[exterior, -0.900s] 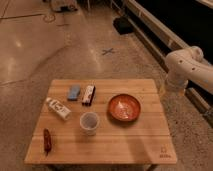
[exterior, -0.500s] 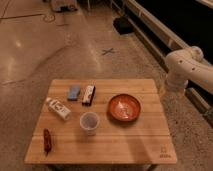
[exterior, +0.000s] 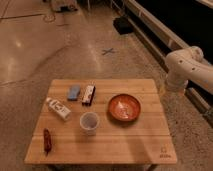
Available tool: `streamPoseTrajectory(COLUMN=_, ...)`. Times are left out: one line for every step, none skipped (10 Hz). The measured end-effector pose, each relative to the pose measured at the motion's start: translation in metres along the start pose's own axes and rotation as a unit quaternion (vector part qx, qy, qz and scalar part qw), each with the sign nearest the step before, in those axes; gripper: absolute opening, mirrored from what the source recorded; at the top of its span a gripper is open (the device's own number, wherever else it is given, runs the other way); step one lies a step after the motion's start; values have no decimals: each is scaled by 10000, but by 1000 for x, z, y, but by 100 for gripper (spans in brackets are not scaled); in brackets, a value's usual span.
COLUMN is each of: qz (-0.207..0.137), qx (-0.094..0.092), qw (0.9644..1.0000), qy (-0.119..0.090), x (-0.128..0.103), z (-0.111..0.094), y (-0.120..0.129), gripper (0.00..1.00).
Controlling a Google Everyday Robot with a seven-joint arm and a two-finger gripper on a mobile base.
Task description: Place the ceramic cup in the ceramic bowl
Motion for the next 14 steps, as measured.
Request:
streamPoseTrajectory(qz=0, qx=0, qw=10000, qy=0, x=0, z=0, y=0, gripper=64)
streamPoseTrajectory(qz=0, qx=0, qw=10000, qy=0, x=0, z=0, y=0, gripper=64)
streamPoseTrajectory(qz=0, qx=0, qw=10000, qy=0, x=0, z=0, y=0, gripper=64)
streamPoseTrajectory(qz=0, qx=0, qw=10000, qy=0, x=0, z=0, y=0, gripper=64)
streamPoseTrajectory(qz=-1, qx=0, qw=10000, qy=0, x=0, z=0, y=0, gripper=64)
streamPoseTrajectory(qz=-6, qx=5, qw=10000, qy=4, x=1, z=0, y=0, gripper=64)
streamPoseTrajectory(qz=-92, qx=27, qw=10000, qy=-22, x=3, z=-2, y=5, gripper=64)
streamPoseTrajectory(qz=-251, qx=52, qw=9997, qy=-63, x=5, z=-5, y=16, gripper=64)
streamPoseTrajectory(qz=-442, qx=72, qw=9989, qy=-108, x=6, z=-9, y=37, gripper=64)
streamPoseTrajectory(qz=-604, qx=84, qw=9980, qy=-147, x=7, z=-13, y=56, gripper=64)
streamPoseTrajectory(qz=-800, qx=105, qw=9966, qy=-194, x=9, z=-17, y=76, gripper=64)
streamPoseTrajectory(qz=-1009, qx=122, qw=9945, qy=-258, x=12, z=-21, y=95, gripper=64)
streamPoseTrajectory(qz=-1139, qx=147, qw=9930, qy=-294, x=16, z=-23, y=110, gripper=64)
streamPoseTrajectory(qz=-1252, qx=141, qw=9915, qy=-335, x=19, z=-25, y=127, gripper=64)
